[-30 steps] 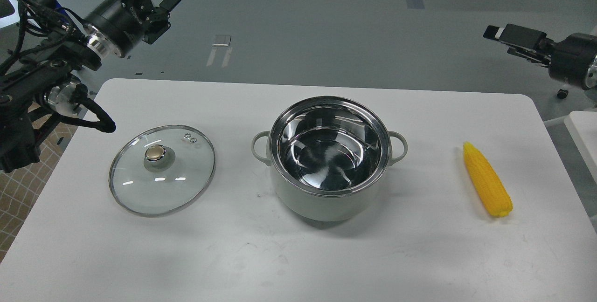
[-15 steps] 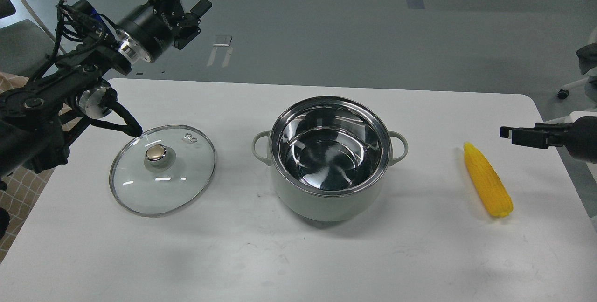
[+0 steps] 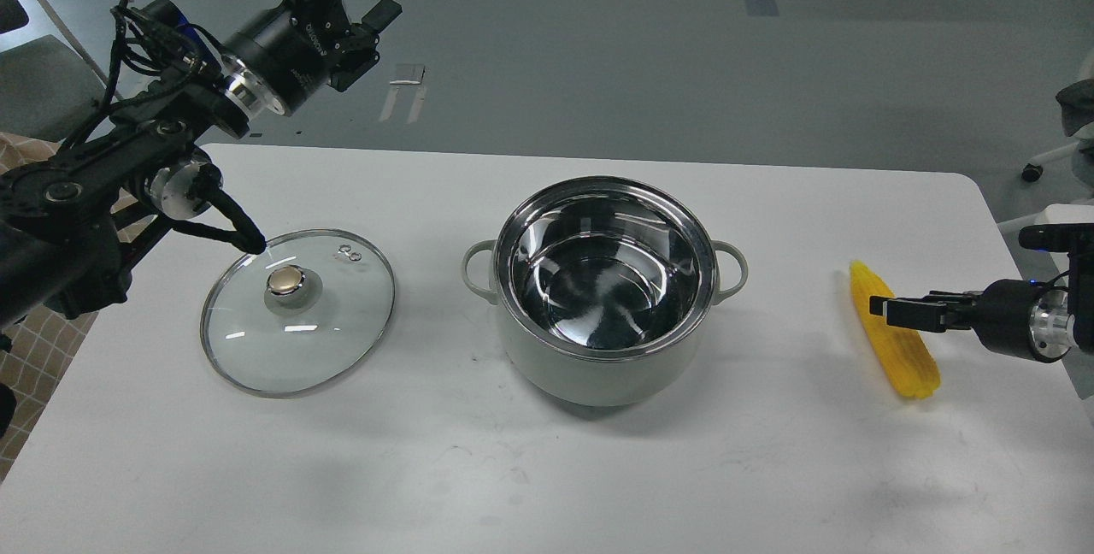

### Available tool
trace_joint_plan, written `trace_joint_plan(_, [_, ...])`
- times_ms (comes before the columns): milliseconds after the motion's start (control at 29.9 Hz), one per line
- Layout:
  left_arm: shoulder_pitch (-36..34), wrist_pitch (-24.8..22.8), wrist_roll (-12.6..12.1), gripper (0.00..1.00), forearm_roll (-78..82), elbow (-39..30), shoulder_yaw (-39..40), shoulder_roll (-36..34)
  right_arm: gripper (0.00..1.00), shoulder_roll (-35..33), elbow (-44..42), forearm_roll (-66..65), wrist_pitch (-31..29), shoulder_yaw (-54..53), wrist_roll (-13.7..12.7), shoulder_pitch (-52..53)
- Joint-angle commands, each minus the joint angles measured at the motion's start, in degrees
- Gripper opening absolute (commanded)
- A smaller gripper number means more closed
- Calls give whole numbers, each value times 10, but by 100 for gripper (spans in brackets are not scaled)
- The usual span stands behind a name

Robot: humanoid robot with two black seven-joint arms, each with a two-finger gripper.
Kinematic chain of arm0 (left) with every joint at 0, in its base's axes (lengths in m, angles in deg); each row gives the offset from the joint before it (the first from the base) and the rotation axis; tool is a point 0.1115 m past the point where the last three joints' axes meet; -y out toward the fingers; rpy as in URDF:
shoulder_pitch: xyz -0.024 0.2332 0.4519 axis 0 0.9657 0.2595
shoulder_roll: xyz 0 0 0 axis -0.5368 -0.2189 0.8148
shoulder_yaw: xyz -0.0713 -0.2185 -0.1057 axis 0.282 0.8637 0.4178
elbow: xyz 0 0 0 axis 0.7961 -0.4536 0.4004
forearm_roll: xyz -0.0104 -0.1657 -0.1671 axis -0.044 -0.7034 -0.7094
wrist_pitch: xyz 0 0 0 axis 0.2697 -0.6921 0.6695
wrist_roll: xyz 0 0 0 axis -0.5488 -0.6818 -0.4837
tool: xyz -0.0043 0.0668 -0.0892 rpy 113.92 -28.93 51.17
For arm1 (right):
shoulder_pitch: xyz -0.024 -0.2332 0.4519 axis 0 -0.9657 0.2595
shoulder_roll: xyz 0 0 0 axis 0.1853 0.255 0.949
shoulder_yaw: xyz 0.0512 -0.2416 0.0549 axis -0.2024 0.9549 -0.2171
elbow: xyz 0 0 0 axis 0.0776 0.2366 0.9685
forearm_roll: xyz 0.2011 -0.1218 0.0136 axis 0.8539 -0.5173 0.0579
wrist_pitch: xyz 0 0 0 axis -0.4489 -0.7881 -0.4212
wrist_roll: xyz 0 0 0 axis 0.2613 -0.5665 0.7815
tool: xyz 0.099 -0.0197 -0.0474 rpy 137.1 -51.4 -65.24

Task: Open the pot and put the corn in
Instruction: 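Reach the right gripper down and grasp the yellow corn cob, then lift the corn with the right gripper and move it over the pot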

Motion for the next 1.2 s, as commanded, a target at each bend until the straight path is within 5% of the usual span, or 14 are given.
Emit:
trace_joint_plan(0, [0, 0, 0, 98, 0, 0, 1, -1, 100, 19, -22, -2, 1, 1, 0, -7])
trace_joint_plan(234, [1, 0, 0, 98, 0, 0, 2, 0, 89, 37, -30, -4, 2, 3, 0, -13])
trace_joint_plan(401, [2, 0, 0, 98, 1, 0, 2, 0, 68, 38, -36, -7, 1, 4, 0, -15])
trace_joint_plan(468, [4, 0, 0, 98, 0, 0, 2, 0, 48, 37, -36, -8, 1, 4, 0, -16])
trace_joint_plan(602, [4, 0, 0, 98, 0, 0, 2, 0, 40, 37, -35, -8, 1, 4, 0, -16])
trace_joint_plan(702, [4, 0, 0, 98, 0, 0, 2, 0, 23, 36, -30, -8, 3, 4, 0, -14])
trace_joint_plan(1171, [4, 0, 0, 98, 0, 0, 2, 1, 17, -3, 33, -4, 30, -3, 0, 54])
